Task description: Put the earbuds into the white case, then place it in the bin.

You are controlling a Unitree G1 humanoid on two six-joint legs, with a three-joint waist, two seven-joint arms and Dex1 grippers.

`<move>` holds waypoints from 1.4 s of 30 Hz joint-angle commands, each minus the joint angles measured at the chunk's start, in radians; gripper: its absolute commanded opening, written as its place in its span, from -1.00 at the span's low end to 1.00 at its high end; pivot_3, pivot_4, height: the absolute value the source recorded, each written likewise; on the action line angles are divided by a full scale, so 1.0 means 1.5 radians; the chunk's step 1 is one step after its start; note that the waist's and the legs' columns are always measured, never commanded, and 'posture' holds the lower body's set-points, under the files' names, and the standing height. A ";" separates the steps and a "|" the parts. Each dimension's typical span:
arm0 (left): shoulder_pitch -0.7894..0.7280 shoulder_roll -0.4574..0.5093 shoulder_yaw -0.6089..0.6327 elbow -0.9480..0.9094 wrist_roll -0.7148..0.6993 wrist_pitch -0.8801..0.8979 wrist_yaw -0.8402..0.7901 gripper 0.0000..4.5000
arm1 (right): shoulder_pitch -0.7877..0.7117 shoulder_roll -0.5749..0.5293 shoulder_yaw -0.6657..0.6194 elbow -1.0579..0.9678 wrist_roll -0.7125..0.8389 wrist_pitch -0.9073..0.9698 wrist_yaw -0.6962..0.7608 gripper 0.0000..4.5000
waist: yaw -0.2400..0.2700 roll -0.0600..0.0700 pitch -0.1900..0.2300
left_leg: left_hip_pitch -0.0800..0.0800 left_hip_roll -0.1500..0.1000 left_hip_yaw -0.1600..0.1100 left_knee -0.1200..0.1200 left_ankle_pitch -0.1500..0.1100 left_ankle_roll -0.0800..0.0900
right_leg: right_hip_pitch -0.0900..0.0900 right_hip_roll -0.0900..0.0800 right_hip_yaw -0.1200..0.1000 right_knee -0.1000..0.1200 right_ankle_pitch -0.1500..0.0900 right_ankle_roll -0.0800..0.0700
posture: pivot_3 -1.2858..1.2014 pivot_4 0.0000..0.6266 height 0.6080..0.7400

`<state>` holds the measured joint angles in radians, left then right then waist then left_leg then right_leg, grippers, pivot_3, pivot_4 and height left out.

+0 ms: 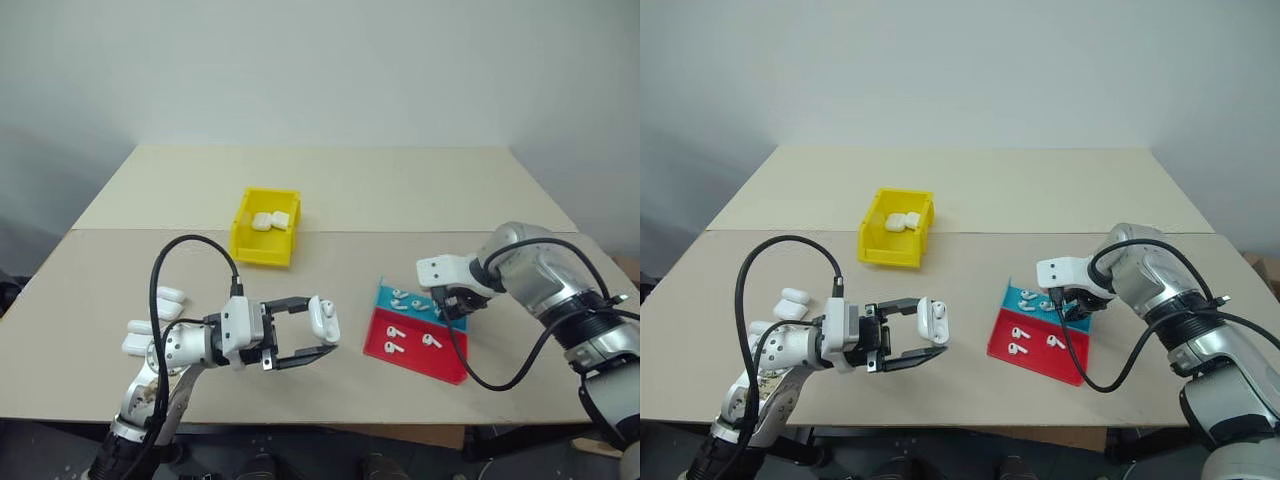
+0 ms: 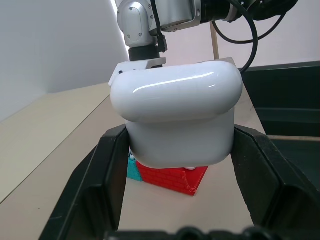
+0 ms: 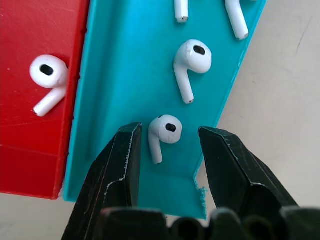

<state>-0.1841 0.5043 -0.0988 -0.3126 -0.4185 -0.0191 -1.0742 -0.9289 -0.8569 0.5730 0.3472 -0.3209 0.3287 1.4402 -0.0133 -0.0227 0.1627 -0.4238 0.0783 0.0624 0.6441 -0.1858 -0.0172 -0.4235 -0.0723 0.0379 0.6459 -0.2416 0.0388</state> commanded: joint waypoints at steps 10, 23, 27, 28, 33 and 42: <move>-0.001 0.015 0.004 -0.018 -0.001 -0.008 -0.004 0.24 | -0.007 0.011 -0.019 0.027 -0.016 -0.026 0.002 -0.01 | 0.000 0.000 0.000 | 0.000 0.000 0.000 0.000 0.000 0.000 | 0.000 0.000 0.000 0.000 0.000 0.000 | 0.03 -0.52 1.00; -0.002 0.014 0.003 -0.018 -0.003 -0.010 -0.001 0.24 | -0.008 0.012 -0.021 0.033 -0.030 -0.026 0.000 -0.09 | 0.000 0.000 0.000 | 0.001 0.000 0.000 0.000 0.000 0.000 | 0.001 0.000 0.000 0.000 0.000 0.000 | 0.03 -0.52 1.00; -0.004 0.017 0.003 -0.018 -0.005 -0.006 -0.005 0.24 | -0.003 0.012 -0.030 0.026 -0.020 -0.031 0.005 -0.57 | 0.000 0.000 0.000 | 0.000 0.000 0.000 0.000 0.000 0.000 | 0.001 0.000 0.000 0.000 0.000 0.000 | 0.03 -0.52 1.00; -0.004 0.017 0.003 -0.018 -0.005 -0.006 -0.005 0.24 | -0.002 0.012 -0.030 0.025 -0.021 -0.033 0.004 -0.69 | 0.000 0.000 0.000 | 0.001 0.000 0.000 0.000 0.000 0.000 | 0.001 0.000 0.000 0.000 0.000 0.000 | 0.03 -0.52 1.00; -0.004 0.019 0.005 -0.020 -0.008 -0.003 -0.007 0.24 | 0.001 0.010 -0.030 0.028 -0.027 -0.039 -0.003 -0.69 | 0.000 0.000 0.000 | 0.000 0.000 0.000 0.000 0.000 0.000 | 0.001 0.000 0.000 0.000 0.000 0.000 | 0.03 -0.52 1.00; -0.009 0.011 0.009 -0.016 -0.015 -0.003 0.001 0.24 | -0.002 0.007 -0.047 0.016 -0.020 -0.033 -0.016 -0.69 | 0.000 0.000 0.000 | 0.001 0.000 0.000 0.000 0.000 0.000 | 0.001 0.000 0.000 0.000 0.000 0.000 | 0.03 -0.52 1.00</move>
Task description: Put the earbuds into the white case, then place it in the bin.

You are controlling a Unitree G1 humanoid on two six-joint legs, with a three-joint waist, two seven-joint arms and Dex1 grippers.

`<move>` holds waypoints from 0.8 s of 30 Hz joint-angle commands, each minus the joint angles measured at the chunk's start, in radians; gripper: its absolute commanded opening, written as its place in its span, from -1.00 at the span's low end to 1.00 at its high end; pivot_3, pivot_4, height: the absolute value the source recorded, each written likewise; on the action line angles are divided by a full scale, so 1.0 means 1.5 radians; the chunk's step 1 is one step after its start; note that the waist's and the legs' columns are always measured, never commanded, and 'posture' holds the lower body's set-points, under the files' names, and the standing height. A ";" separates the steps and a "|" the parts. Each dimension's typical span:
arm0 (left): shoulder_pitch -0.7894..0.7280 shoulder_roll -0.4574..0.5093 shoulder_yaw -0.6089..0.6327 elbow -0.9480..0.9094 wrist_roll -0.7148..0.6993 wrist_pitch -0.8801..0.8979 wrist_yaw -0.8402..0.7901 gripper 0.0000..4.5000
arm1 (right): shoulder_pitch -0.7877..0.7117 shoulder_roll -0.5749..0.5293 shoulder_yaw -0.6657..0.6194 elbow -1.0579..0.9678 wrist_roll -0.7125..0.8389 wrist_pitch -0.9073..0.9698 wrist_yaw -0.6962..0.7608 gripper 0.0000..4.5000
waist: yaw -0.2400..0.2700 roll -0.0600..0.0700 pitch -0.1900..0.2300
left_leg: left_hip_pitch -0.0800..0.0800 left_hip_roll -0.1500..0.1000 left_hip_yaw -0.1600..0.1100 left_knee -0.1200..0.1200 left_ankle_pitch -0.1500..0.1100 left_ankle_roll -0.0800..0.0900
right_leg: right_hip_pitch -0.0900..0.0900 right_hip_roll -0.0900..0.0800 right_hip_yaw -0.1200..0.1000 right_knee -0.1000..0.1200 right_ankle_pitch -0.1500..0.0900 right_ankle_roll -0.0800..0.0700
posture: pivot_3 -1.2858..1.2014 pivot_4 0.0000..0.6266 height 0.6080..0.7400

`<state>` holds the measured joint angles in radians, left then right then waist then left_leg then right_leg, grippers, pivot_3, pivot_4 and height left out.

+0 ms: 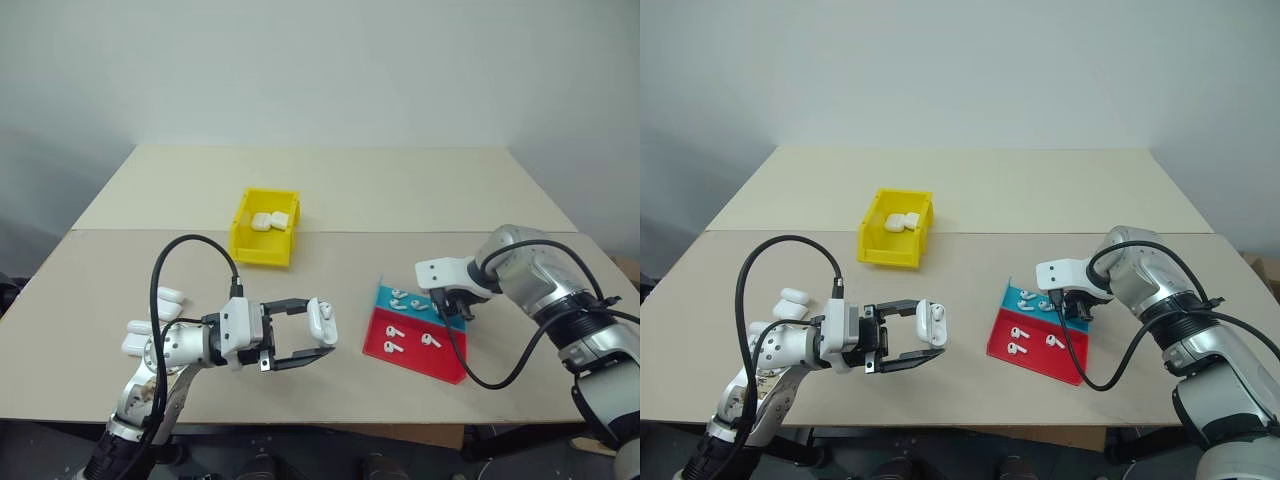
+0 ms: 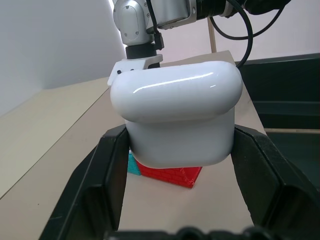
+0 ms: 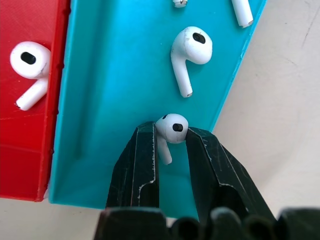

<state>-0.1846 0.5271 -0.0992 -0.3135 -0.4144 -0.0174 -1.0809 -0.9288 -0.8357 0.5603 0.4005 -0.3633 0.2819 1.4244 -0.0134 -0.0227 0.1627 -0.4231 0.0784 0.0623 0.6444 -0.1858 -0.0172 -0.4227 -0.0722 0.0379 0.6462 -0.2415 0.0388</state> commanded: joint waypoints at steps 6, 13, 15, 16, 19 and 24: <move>-0.037 -0.015 0.023 -0.032 -0.062 0.027 0.023 0.24 | 0.006 -0.040 -0.158 -0.117 0.092 0.080 -0.004 -0.69 | 0.001 0.000 0.000 | 0.000 0.000 0.000 0.000 0.000 0.000 | 0.000 0.000 0.000 0.000 0.000 0.000 | 0.03 -0.52 1.00; -0.120 -0.028 0.037 -0.042 -0.133 0.083 0.034 0.24 | 0.068 -0.049 -0.436 -0.376 0.339 0.308 -0.019 -0.69 | 0.007 0.000 0.000 | 0.000 0.000 -0.001 0.000 0.000 0.000 | 0.001 0.000 0.000 0.000 0.000 0.000 | 0.03 -0.52 1.00; -0.148 -0.034 0.036 -0.039 -0.143 0.096 0.035 0.24 | 0.089 -0.029 -0.520 -0.452 0.422 0.368 -0.044 -0.69 | 0.009 0.000 0.000 | 0.000 0.000 -0.001 0.000 0.000 0.000 | 0.001 0.000 0.000 0.000 0.000 0.000 | 0.03 -0.52 1.00; -0.160 -0.034 0.033 -0.038 -0.144 0.104 0.036 0.24 | 0.093 -0.014 -0.558 -0.483 0.467 0.405 -0.060 -0.69 | 0.009 0.000 0.000 | 0.000 0.000 -0.001 0.000 0.000 0.000 | 0.001 0.000 -0.001 0.000 0.000 0.000 | 0.03 -0.52 1.00; -0.189 -0.035 0.028 -0.032 -0.145 0.128 0.035 0.24 | 0.097 0.039 -0.647 -0.550 0.581 0.487 -0.126 -0.69 | 0.006 0.000 0.000 | 0.000 0.000 -0.001 0.001 0.000 0.000 | 0.001 0.000 0.000 0.000 0.000 0.000 | 0.03 -0.52 1.00; -0.227 -0.046 0.015 -0.026 -0.143 0.160 0.042 0.24 | 0.068 0.132 -0.756 -0.581 0.778 0.613 -0.257 -0.69 | 0.003 0.000 0.000 | 0.001 0.000 -0.001 0.001 0.000 0.000 | 0.002 0.001 0.000 0.001 0.001 0.000 | 0.03 -0.52 1.00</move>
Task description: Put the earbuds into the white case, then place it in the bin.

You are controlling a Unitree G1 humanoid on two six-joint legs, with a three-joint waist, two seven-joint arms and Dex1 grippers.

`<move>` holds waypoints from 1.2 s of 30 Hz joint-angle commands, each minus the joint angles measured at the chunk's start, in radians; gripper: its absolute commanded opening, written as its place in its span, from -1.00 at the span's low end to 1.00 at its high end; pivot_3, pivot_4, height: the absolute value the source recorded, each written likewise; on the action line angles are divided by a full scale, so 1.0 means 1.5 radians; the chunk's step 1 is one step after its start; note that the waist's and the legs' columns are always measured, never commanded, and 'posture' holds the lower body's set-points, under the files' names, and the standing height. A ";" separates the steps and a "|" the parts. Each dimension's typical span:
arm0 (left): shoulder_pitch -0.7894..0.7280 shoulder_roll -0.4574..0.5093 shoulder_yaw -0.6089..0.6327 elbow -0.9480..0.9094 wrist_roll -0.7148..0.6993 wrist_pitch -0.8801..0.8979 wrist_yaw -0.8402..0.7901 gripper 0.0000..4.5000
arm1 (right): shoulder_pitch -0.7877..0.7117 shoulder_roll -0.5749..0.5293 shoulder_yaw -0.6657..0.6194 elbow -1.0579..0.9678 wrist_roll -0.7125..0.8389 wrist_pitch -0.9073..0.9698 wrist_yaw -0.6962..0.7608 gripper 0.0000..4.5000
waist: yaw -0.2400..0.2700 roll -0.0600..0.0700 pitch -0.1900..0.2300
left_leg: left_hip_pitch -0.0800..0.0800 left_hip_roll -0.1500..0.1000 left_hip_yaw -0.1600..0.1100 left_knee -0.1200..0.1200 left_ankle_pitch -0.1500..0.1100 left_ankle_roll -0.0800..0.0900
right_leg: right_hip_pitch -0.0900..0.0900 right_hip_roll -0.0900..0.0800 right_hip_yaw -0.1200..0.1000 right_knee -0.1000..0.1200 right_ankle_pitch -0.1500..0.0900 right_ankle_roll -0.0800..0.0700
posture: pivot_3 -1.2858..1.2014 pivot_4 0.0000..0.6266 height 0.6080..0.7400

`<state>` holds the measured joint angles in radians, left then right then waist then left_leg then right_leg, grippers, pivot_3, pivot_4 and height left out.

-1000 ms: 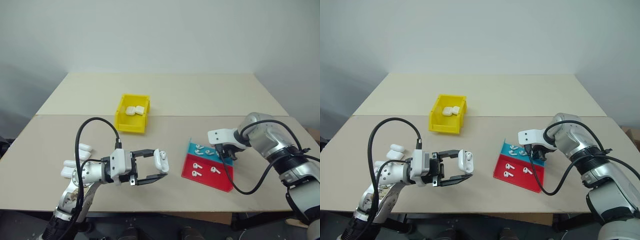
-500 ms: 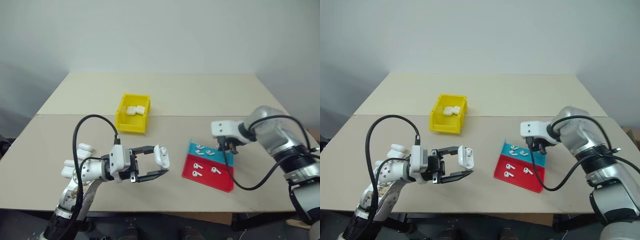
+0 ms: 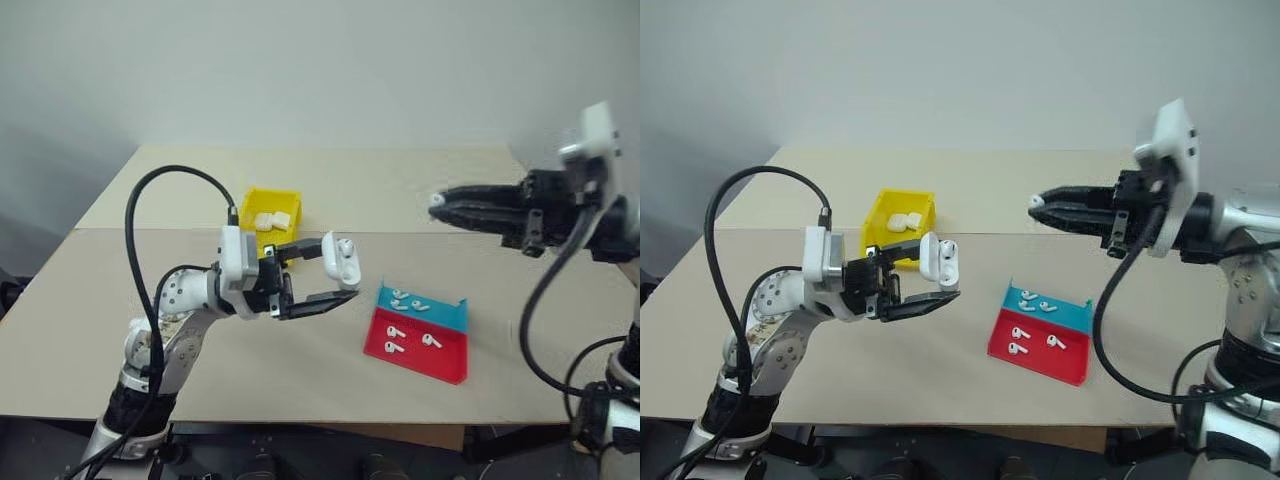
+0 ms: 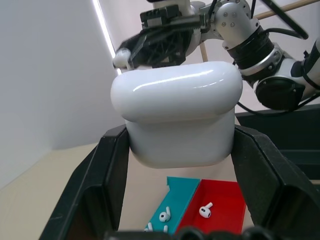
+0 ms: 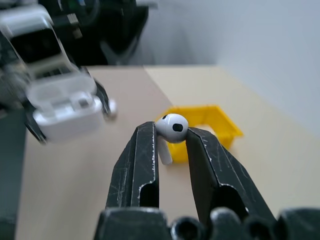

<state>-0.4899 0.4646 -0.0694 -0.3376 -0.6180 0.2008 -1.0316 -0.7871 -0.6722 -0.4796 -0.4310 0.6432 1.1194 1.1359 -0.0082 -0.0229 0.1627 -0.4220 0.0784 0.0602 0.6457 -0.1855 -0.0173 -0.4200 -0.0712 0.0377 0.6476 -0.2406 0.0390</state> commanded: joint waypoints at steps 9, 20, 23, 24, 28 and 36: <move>-0.050 -0.003 -0.002 -0.022 -0.005 0.055 0.023 0.24 | 0.025 0.116 -0.059 -0.052 0.418 0.094 -0.273 -0.69 | -0.004 0.000 0.000 | 0.000 0.000 0.000 0.000 0.000 0.000 | 0.000 0.000 0.000 0.000 0.000 0.000 | 0.03 -0.52 1.00; -0.045 -0.016 0.005 -0.023 -0.011 0.046 0.024 0.24 | 0.110 0.056 0.070 -0.082 0.408 -0.009 -0.285 -0.69 | -0.003 0.000 0.000 | -0.001 0.000 -0.001 0.000 0.000 0.000 | 0.000 0.000 0.000 -0.001 0.000 0.000 | 0.03 -0.52 1.00; -0.044 -0.019 0.004 -0.023 -0.012 0.045 0.026 0.24 | 0.121 0.049 0.091 -0.088 0.408 -0.030 -0.289 -0.69 | -0.004 0.000 0.000 | -0.001 0.000 -0.001 0.000 0.000 0.000 | 0.000 0.000 0.000 -0.001 0.000 0.000 | 0.03 -0.52 1.00; -0.043 -0.020 0.003 -0.025 -0.011 0.045 0.026 0.24 | 0.125 0.047 0.097 -0.090 0.406 -0.037 -0.291 -0.69 | -0.004 0.000 0.000 | -0.001 0.000 -0.001 0.000 0.000 0.000 | 0.000 0.000 0.000 -0.001 0.000 0.000 | 0.03 -0.52 1.00; -0.039 -0.022 0.000 -0.030 -0.010 0.046 0.026 0.24 | 0.140 0.033 0.113 -0.096 0.398 -0.067 -0.293 -0.69 | -0.004 0.000 0.000 | -0.001 0.000 -0.001 0.000 0.000 0.000 | 0.000 0.000 0.000 -0.001 0.000 0.000 | 0.03 -0.52 1.00; -0.040 -0.021 0.001 -0.025 -0.010 0.046 0.023 0.24 | 0.169 0.009 0.138 -0.120 0.362 -0.138 -0.275 -0.69 | -0.003 0.000 0.000 | -0.001 0.000 -0.001 0.000 0.000 0.000 | 0.000 0.000 0.000 -0.001 0.000 0.000 | 0.03 -0.52 1.00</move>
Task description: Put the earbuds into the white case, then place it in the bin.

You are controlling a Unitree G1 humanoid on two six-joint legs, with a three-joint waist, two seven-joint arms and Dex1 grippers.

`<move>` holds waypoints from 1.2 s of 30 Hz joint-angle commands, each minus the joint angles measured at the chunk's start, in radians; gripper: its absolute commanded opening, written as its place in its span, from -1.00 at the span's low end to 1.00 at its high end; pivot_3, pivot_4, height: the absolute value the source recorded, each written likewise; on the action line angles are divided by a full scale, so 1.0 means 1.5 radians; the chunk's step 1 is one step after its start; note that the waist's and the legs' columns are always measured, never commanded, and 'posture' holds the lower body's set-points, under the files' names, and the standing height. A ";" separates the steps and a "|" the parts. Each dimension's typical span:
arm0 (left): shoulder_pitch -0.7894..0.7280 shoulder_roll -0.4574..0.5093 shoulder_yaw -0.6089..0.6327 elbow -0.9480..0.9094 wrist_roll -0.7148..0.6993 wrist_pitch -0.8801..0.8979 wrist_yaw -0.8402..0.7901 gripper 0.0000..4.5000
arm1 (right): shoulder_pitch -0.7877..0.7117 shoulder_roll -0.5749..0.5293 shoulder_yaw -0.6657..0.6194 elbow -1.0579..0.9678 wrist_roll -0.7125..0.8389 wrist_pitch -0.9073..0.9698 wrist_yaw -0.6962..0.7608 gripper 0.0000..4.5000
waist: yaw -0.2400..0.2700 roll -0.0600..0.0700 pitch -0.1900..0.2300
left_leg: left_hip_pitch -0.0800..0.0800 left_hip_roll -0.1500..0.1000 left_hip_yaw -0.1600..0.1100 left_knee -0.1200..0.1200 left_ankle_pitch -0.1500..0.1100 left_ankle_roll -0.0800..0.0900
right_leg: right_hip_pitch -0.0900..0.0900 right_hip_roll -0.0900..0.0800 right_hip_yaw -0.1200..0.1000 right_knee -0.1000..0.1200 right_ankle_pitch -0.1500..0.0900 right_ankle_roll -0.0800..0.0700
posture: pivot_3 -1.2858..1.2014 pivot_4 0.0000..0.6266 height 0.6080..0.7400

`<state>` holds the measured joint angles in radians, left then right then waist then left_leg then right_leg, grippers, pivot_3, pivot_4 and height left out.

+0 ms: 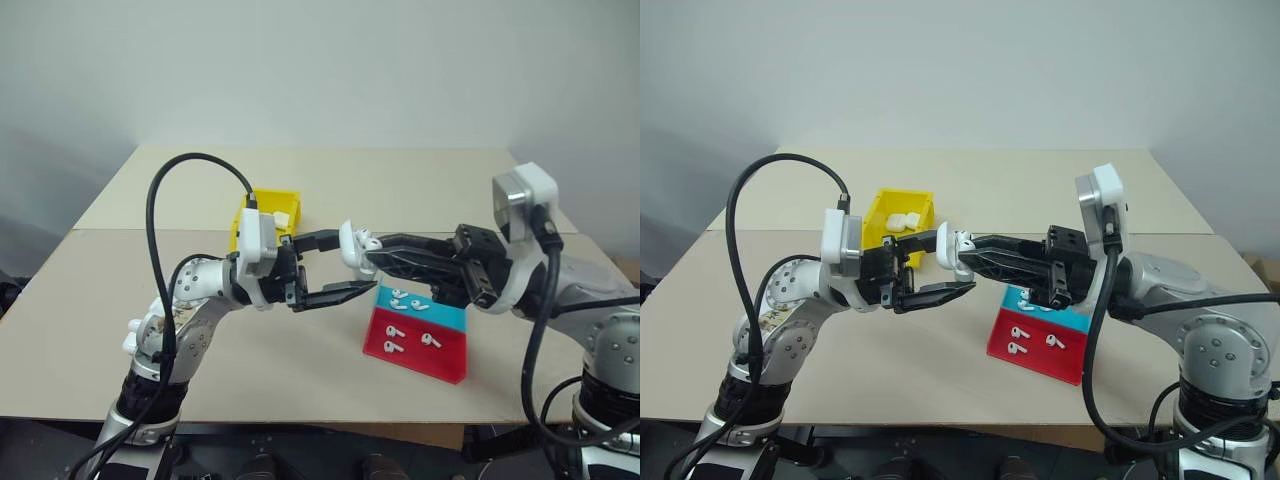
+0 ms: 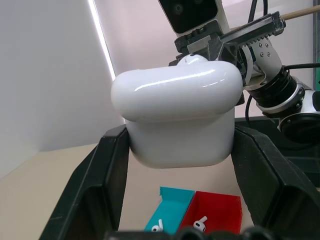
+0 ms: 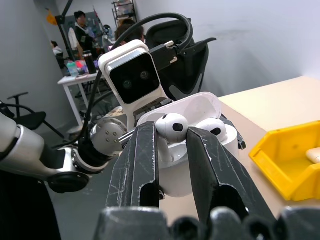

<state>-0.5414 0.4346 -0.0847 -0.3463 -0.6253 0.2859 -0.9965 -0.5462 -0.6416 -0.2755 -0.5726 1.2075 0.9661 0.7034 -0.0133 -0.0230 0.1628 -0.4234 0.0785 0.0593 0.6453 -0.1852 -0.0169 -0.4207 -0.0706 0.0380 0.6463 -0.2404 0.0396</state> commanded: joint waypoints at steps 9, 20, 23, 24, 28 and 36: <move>-0.009 -0.008 0.012 -0.011 -0.003 -0.015 -0.002 0.24 | 0.035 -0.031 0.032 -0.046 -0.078 -0.111 0.037 -0.14 | 0.000 0.000 0.000 | 0.000 0.000 0.000 0.000 0.000 0.000 | 0.000 0.000 0.000 0.000 0.000 0.000 | 0.03 -0.52 1.00; -0.006 -0.013 0.010 -0.004 0.010 -0.022 -0.007 0.24 | 0.063 -0.076 0.015 -0.038 -0.094 -0.152 0.080 -0.01 | 0.001 0.000 0.000 | 0.000 0.000 0.000 0.000 0.000 0.000 | 0.000 0.000 0.000 0.000 0.000 0.000 | 0.03 -0.52 1.00; -0.008 -0.016 0.012 0.003 0.015 -0.025 -0.009 0.24 | 0.060 -0.109 -0.023 -0.009 -0.090 -0.164 0.113 -0.01 | 0.001 0.000 0.000 | 0.000 0.000 0.000 0.000 0.000 0.000 | 0.000 0.000 0.000 0.000 0.000 0.000 | 0.03 -0.52 1.00; -0.009 -0.017 0.012 0.005 0.016 -0.026 -0.009 0.24 | 0.057 -0.116 -0.031 -0.002 -0.088 -0.168 0.120 -0.01 | 0.001 0.000 0.000 | 0.000 0.000 0.000 0.000 0.000 0.000 | 0.000 0.000 0.000 0.000 0.000 0.000 | 0.03 -0.52 1.00; -0.015 -0.023 0.006 0.024 0.024 -0.034 -0.011 0.24 | -0.026 -0.150 -0.029 0.054 -0.064 -0.156 0.156 -0.01 | -0.001 0.000 0.000 | 0.000 0.000 0.000 0.000 0.000 0.000 | 0.000 0.000 0.000 0.000 0.000 0.000 | 0.03 -0.52 1.00; -0.042 -0.035 -0.014 0.070 0.045 -0.038 -0.030 0.24 | -0.237 -0.164 0.108 0.178 -0.127 -0.128 0.263 -0.99 | -0.001 0.000 0.000 | 0.000 0.001 0.001 0.000 0.000 0.000 | -0.001 0.001 0.001 0.000 0.000 0.000 | 0.03 -0.52 1.00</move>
<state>-0.5762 0.3881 -0.1025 -0.2329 -0.5635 0.2571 -1.0351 -0.8550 -0.8809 -0.1255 -0.3195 1.0338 0.7717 1.0643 -0.0150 -0.0233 0.1630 -0.4235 0.0802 0.0604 0.6453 -0.1853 -0.0169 -0.4222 -0.0685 0.0395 0.6456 -0.2400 0.0390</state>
